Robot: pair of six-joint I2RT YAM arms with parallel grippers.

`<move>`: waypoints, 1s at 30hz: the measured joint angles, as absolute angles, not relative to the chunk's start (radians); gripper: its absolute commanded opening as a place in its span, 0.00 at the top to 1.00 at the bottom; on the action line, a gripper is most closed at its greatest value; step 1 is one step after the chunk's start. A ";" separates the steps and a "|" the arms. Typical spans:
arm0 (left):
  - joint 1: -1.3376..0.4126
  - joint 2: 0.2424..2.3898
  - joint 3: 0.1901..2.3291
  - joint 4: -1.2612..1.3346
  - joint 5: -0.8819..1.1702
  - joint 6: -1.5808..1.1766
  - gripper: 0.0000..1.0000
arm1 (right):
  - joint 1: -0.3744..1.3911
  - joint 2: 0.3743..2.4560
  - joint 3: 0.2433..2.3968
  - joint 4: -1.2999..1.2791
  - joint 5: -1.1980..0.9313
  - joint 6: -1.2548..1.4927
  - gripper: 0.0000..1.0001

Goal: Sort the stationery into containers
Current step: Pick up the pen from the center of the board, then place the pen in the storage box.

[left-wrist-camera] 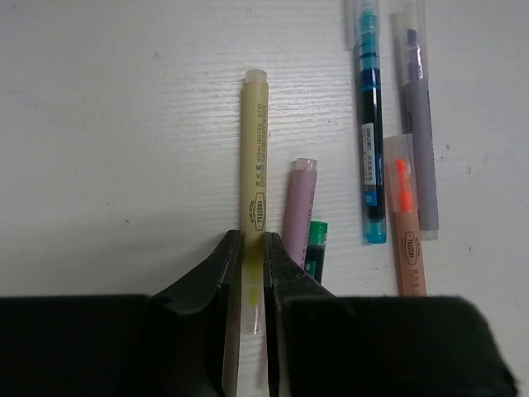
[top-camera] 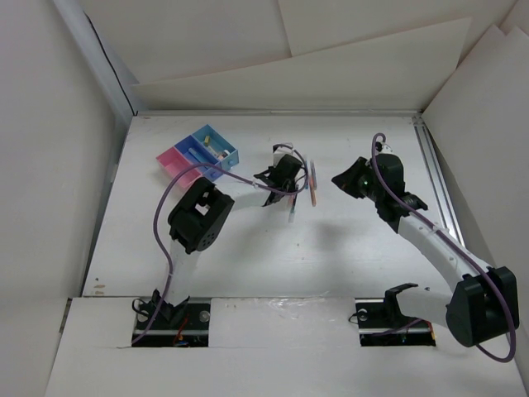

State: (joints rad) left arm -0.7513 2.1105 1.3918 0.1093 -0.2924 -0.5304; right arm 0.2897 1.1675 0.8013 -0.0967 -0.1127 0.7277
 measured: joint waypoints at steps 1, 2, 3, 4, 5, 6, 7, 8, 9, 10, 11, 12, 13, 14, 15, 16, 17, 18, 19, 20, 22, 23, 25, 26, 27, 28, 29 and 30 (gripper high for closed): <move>-0.752 2.111 1.392 0.109 -0.300 -0.534 1.00 | 0.290 1.168 0.801 -0.097 -0.113 0.728 0.84; -0.753 2.110 1.392 0.107 -0.305 -0.534 1.00 | 0.290 1.168 0.801 -0.097 -0.113 0.727 0.83; -0.753 2.108 1.390 0.107 -0.311 -0.536 1.00 | 0.290 1.168 0.801 -0.097 -0.113 0.727 0.83; -0.753 2.104 1.386 0.103 -0.316 -0.539 1.00 | 0.290 1.168 0.801 -0.096 -0.113 0.727 0.83; -0.753 2.095 1.380 0.096 -0.322 -0.541 1.00 | 0.290 1.168 0.801 -0.097 -0.113 0.727 0.83; -0.753 2.082 1.369 0.088 -0.326 -0.543 1.00 | 0.290 1.168 0.801 -0.096 -0.113 0.726 0.83; -0.753 2.065 1.358 0.075 -0.330 -0.548 1.00 | 0.290 1.168 0.801 -0.096 -0.113 0.726 0.83; -0.750 2.045 1.347 0.064 -0.334 -0.553 1.00 | 0.290 1.168 0.801 -0.097 -0.113 0.726 0.83; -0.746 2.024 1.339 0.059 -0.336 -0.558 1.00 | 0.290 1.168 0.801 -0.096 -0.113 0.726 0.83; -0.742 1.996 1.327 0.055 -0.336 -0.564 1.00 | 0.290 1.168 0.801 -0.097 -0.113 0.726 0.83; -0.736 1.964 1.312 0.055 -0.336 -0.571 1.00 | 0.290 1.168 0.801 -0.097 -0.113 0.726 0.83; -0.725 1.927 1.298 0.057 -0.334 -0.582 1.00 | 0.290 1.168 0.801 -0.097 -0.113 0.726 0.83; -0.710 1.888 1.280 0.062 -0.333 -0.593 1.00 | 0.290 1.168 0.801 -0.096 -0.113 0.726 0.83; -0.691 1.845 1.260 0.065 -0.333 -0.605 1.00 | 0.290 1.168 0.801 -0.097 -0.113 0.726 0.83; -0.669 1.807 1.242 0.068 -0.333 -0.615 1.00 | 0.290 1.168 0.801 -0.097 -0.113 0.726 0.83; -0.641 1.762 1.220 0.078 -0.331 -0.630 1.00 | 0.290 1.168 0.801 -0.096 -0.113 0.726 0.83; -0.607 1.719 1.194 0.092 -0.324 -0.645 1.00 | 0.290 1.168 0.801 -0.096 -0.114 0.726 0.83; -0.569 1.678 1.166 0.105 -0.317 -0.659 1.00 | 0.290 1.168 0.801 -0.097 -0.115 0.726 0.83; -0.528 1.641 1.140 0.117 -0.313 -0.674 1.00 | 0.290 1.168 0.801 -0.097 -0.116 0.726 0.83; -0.487 1.610 1.116 0.130 -0.307 -0.688 1.00 | 0.291 1.168 0.801 -0.097 -0.117 0.726 0.83; -0.397 1.565 1.064 0.149 -0.297 -0.717 1.00 | 0.292 1.168 0.801 -0.097 -0.120 0.726 0.83; -0.355 1.551 1.040 0.153 -0.292 -0.729 1.00 | 0.294 1.168 0.801 -0.096 -0.121 0.726 0.83; -0.279 1.534 0.996 0.161 -0.278 -0.756 1.00 | 0.296 1.168 0.801 -0.097 -0.125 0.726 0.83; -0.244 1.530 0.976 0.162 -0.272 -0.770 1.00 | 0.299 1.168 0.801 -0.096 -0.126 0.726 0.83; -0.213 1.529 0.956 0.164 -0.265 -0.782 1.00 | 0.300 1.168 0.801 -0.097 -0.127 0.726 0.83; -0.187 1.529 0.937 0.165 -0.258 -0.793 1.00 | 0.302 1.168 0.801 -0.096 -0.128 0.726 0.83; -0.168 1.529 0.922 0.165 -0.259 -0.803 1.00 | 0.303 1.168 0.801 -0.097 -0.128 0.726 0.83; -0.154 1.529 0.912 0.160 -0.262 -0.811 1.00 | 0.304 1.168 0.801 -0.096 -0.130 0.726 0.83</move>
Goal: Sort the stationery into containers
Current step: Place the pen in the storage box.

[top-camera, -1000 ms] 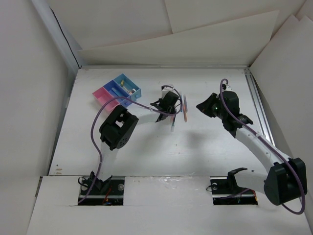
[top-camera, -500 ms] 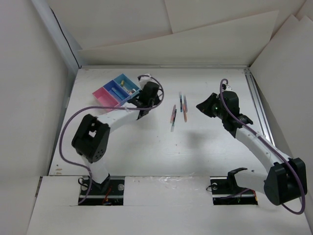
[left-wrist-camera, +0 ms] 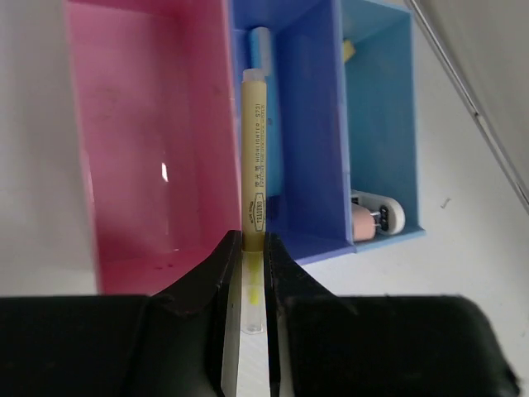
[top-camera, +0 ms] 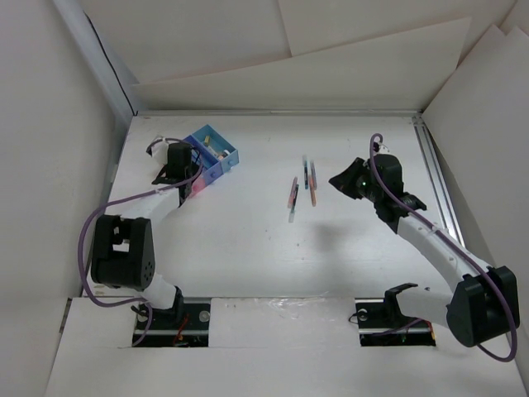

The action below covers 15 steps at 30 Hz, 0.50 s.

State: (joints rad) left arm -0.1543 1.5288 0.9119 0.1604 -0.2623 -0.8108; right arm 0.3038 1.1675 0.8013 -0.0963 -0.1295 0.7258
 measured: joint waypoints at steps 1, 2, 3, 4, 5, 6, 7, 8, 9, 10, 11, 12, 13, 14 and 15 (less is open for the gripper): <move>-0.144 1.529 0.905 0.154 -0.265 -0.819 1.00 | 0.305 1.168 0.801 -0.097 -0.131 0.726 0.83; -0.133 1.529 0.903 0.151 -0.266 -0.826 1.00 | 0.306 1.168 0.801 -0.097 -0.131 0.726 0.83; -0.126 1.529 0.903 0.151 -0.267 -0.831 1.00 | 0.307 1.168 0.801 -0.097 -0.131 0.726 0.83; -0.116 1.529 0.903 0.152 -0.266 -0.836 1.00 | 0.307 1.168 0.801 -0.096 -0.132 0.726 0.83; -0.108 1.529 0.902 0.153 -0.267 -0.839 1.00 | 0.308 1.168 0.801 -0.097 -0.133 0.726 0.83; -0.101 1.529 0.901 0.154 -0.270 -0.842 1.00 | 0.308 1.168 0.801 -0.096 -0.133 0.726 0.83; -0.093 1.529 0.898 0.154 -0.274 -0.844 1.00 | 0.308 1.168 0.801 -0.097 -0.134 0.726 0.83; -0.087 1.529 0.896 0.153 -0.279 -0.844 1.00 | 0.308 1.168 0.801 -0.097 -0.135 0.726 0.83; -0.082 1.531 0.896 0.153 -0.282 -0.844 1.00 | 0.308 1.168 0.801 -0.096 -0.136 0.726 0.83; -0.078 1.535 0.898 0.152 -0.290 -0.843 1.00 | 0.308 1.168 0.801 -0.096 -0.136 0.726 0.83; -0.076 1.543 0.902 0.147 -0.299 -0.842 1.00 | 0.308 1.168 0.801 -0.097 -0.136 0.726 0.83; -0.076 1.556 0.912 0.141 -0.305 -0.842 1.00 | 0.308 1.168 0.801 -0.097 -0.137 0.726 0.83; -0.076 1.571 0.922 0.139 -0.310 -0.842 0.98 | 0.308 1.168 0.801 -0.097 -0.138 0.726 0.83; -0.076 1.586 0.930 0.134 -0.315 -0.841 0.95 | 0.308 1.168 0.801 -0.097 -0.138 0.726 0.83; -0.076 1.597 0.935 0.130 -0.318 -0.841 0.92 | 0.308 1.170 0.801 -0.096 -0.138 0.726 0.83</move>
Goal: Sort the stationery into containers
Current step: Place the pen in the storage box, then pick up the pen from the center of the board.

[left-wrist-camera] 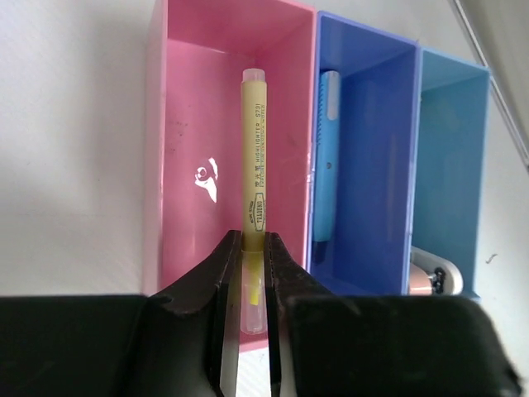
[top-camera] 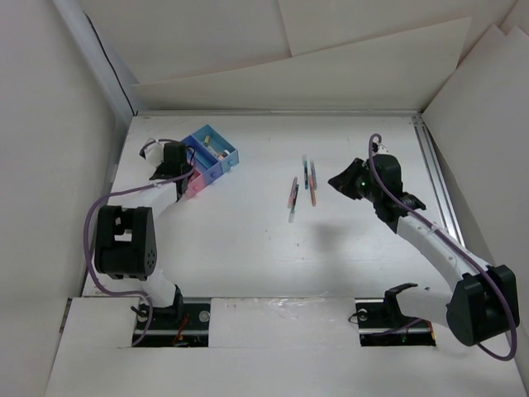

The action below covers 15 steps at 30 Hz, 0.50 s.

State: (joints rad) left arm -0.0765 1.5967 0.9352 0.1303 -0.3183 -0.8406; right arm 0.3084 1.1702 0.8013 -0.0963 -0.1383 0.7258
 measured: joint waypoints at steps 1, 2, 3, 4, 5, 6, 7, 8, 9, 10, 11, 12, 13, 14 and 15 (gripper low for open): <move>-0.077 1.607 0.939 0.128 -0.323 -0.840 0.85 | 0.308 1.172 0.801 -0.096 -0.139 0.726 0.83; -0.077 1.610 0.939 0.124 -0.324 -0.837 0.72 | 0.310 1.175 0.801 -0.097 -0.138 0.726 0.83; -0.077 1.611 0.939 0.118 -0.326 -0.833 0.67 | 0.310 1.177 0.801 -0.097 -0.139 0.726 0.83; -0.077 1.611 0.939 0.114 -0.329 -0.836 0.63 | 0.310 1.179 0.801 -0.097 -0.139 0.726 0.83; -0.077 1.611 0.939 0.115 -0.330 -0.836 0.59 | 0.311 1.179 0.801 -0.097 -0.139 0.726 0.83; -0.078 1.608 0.938 0.118 -0.330 -0.835 0.56 | 0.312 1.179 0.801 -0.097 -0.139 0.726 0.83; -0.083 1.604 0.934 0.126 -0.330 -0.832 0.56 | 0.313 1.179 0.801 -0.096 -0.139 0.726 0.83; -0.087 1.595 0.927 0.134 -0.331 -0.831 0.56 | 0.314 1.179 0.801 -0.097 -0.139 0.726 0.83; -0.096 1.584 0.921 0.137 -0.334 -0.826 0.56 | 0.316 1.179 0.801 -0.097 -0.139 0.726 0.83; -0.112 1.568 0.916 0.141 -0.339 -0.817 0.56 | 0.316 1.179 0.801 -0.097 -0.139 0.726 0.83; -0.135 1.551 0.911 0.143 -0.348 -0.809 0.59 | 0.316 1.179 0.801 -0.096 -0.139 0.726 0.83; -0.165 1.533 0.909 0.146 -0.359 -0.800 0.61 | 0.316 1.179 0.801 -0.097 -0.139 0.726 0.83; -0.204 1.516 0.909 0.151 -0.369 -0.786 0.63 | 0.316 1.179 0.801 -0.096 -0.138 0.726 0.83; -0.252 1.503 0.909 0.163 -0.379 -0.768 0.64 | 0.316 1.179 0.801 -0.096 -0.139 0.726 0.89; -0.299 1.493 0.909 0.176 -0.383 -0.752 0.70 | 0.316 1.179 0.801 -0.096 -0.139 0.724 0.94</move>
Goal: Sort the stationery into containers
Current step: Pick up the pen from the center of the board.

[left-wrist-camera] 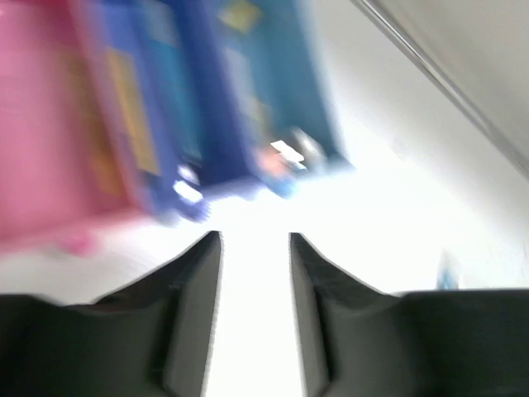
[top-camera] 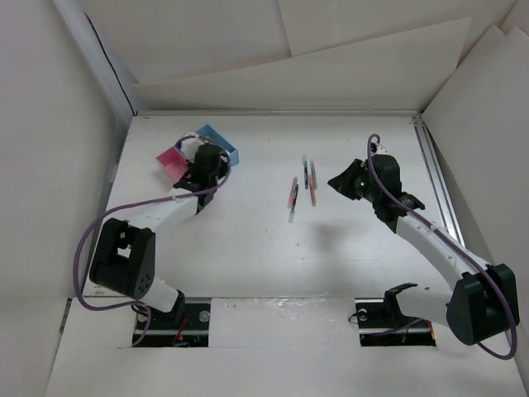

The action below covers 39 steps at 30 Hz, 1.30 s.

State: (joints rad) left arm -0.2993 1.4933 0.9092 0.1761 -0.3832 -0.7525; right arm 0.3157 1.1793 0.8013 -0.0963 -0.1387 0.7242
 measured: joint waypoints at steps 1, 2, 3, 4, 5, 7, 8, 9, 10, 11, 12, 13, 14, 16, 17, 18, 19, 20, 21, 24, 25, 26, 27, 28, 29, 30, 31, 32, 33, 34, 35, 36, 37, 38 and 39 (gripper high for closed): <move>-0.358 1.489 0.910 0.191 -0.387 -0.734 0.72 | 0.316 1.179 0.801 -0.096 -0.138 0.725 0.99; -0.420 1.491 0.915 0.200 -0.387 -0.712 0.73 | 0.316 1.179 0.801 -0.096 -0.138 0.725 1.00; -0.485 1.503 0.923 0.205 -0.388 -0.691 0.74 | 0.316 1.179 0.801 -0.097 -0.137 0.725 1.00; -0.546 1.523 0.938 0.207 -0.389 -0.673 0.78 | 0.316 1.179 0.801 -0.097 -0.135 0.725 1.00; -0.601 1.554 0.958 0.207 -0.389 -0.657 0.80 | 0.316 1.179 0.801 -0.097 -0.134 0.725 1.00; -0.701 1.636 1.017 0.196 -0.379 -0.630 0.81 | 0.316 1.179 0.801 -0.096 -0.131 0.725 1.00; -0.736 1.673 1.041 0.193 -0.365 -0.618 0.81 | 0.316 1.179 0.801 -0.097 -0.129 0.725 1.00; -0.764 1.713 1.063 0.189 -0.352 -0.608 0.81 | 0.316 1.179 0.801 -0.097 -0.127 0.725 1.00; -0.788 1.747 1.080 0.189 -0.338 -0.599 0.81 | 0.316 1.179 0.801 -0.097 -0.126 0.725 1.00; -0.805 1.778 1.093 0.187 -0.323 -0.589 0.79 | 0.316 1.179 0.801 -0.097 -0.125 0.725 1.00; -0.817 1.804 1.103 0.183 -0.310 -0.577 0.79 | 0.316 1.179 0.801 -0.097 -0.124 0.725 1.00; -0.826 1.827 1.113 0.177 -0.299 -0.569 0.78 | 0.316 1.179 0.801 -0.097 -0.123 0.725 1.00; -0.833 1.848 1.125 0.169 -0.292 -0.563 0.77 | 0.316 1.179 0.801 -0.097 -0.123 0.725 1.00; -0.838 1.879 1.146 0.160 -0.277 -0.553 0.77 | 0.316 1.179 0.801 -0.096 -0.122 0.725 1.00; -0.838 1.889 1.156 0.155 -0.273 -0.550 0.75 | 0.316 1.179 0.801 -0.096 -0.122 0.725 1.00; -0.838 1.900 1.168 0.152 -0.269 -0.546 0.75 | 0.316 1.179 0.801 -0.097 -0.122 0.725 1.00; -0.838 1.909 1.179 0.150 -0.266 -0.545 0.75 | 0.316 1.179 0.801 -0.097 -0.122 0.725 0.99; -0.838 1.917 1.189 0.148 -0.265 -0.543 0.75 | 0.316 1.179 0.801 -0.096 -0.122 0.725 0.99; -0.837 1.924 1.198 0.147 -0.263 -0.541 0.75 | 0.316 1.179 0.801 -0.097 -0.121 0.725 0.99; -0.836 1.946 1.214 0.143 -0.265 -0.538 0.75 | 0.316 1.179 0.801 -0.097 -0.121 0.725 0.99; -0.836 1.952 1.215 0.141 -0.269 -0.538 0.75 | 0.316 1.179 0.801 -0.097 -0.120 0.725 0.99; -0.836 1.957 1.215 0.136 -0.272 -0.538 0.76 | 0.316 1.179 0.801 -0.097 -0.120 0.725 0.99; -0.836 1.962 1.215 0.133 -0.274 -0.538 0.77 | 0.316 1.179 0.801 -0.097 -0.120 0.725 0.99; -0.836 1.966 1.215 0.130 -0.278 -0.538 0.77 | 0.316 1.179 0.801 -0.097 -0.120 0.725 0.99; -0.836 1.969 1.215 0.127 -0.282 -0.538 0.77 | 0.316 1.179 0.801 -0.097 -0.120 0.725 0.99; -0.836 1.971 1.215 0.123 -0.286 -0.538 0.78 | 0.316 1.179 0.801 -0.097 -0.120 0.725 0.99; -0.836 1.972 1.215 0.123 -0.292 -0.538 0.78 | 0.316 1.179 0.801 -0.097 -0.120 0.725 0.99; -0.836 1.975 1.215 0.123 -0.295 -0.538 0.78 | 0.316 1.179 0.801 -0.096 -0.120 0.725 0.99; -0.836 1.978 1.216 0.122 -0.298 -0.538 0.78 | 0.316 1.179 0.801 -0.097 -0.120 0.725 0.99; -0.836 1.982 1.218 0.121 -0.300 -0.538 0.79 | 0.316 1.179 0.801 -0.097 -0.120 0.725 0.99; -0.836 1.985 1.219 0.122 -0.300 -0.538 0.81 | 0.316 1.179 0.801 -0.097 -0.120 0.725 0.99; -0.836 1.988 1.221 0.121 -0.302 -0.538 0.81 | 0.316 1.179 0.801 -0.097 -0.120 0.725 0.99; -0.836 1.992 1.225 0.120 -0.304 -0.537 0.82 | 0.316 1.179 0.801 -0.097 -0.120 0.725 0.99; -0.836 1.996 1.232 0.119 -0.305 -0.536 0.82 | 0.316 1.179 0.801 -0.097 -0.120 0.725 0.99; -0.836 2.003 1.240 0.119 -0.306 -0.535 0.83 | 0.316 1.179 0.801 -0.096 -0.120 0.725 0.99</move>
State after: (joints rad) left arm -0.8360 2.0029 1.2396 0.1192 -0.3061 -0.5350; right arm 0.3157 1.1793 0.8013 -0.0963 -0.1196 0.7254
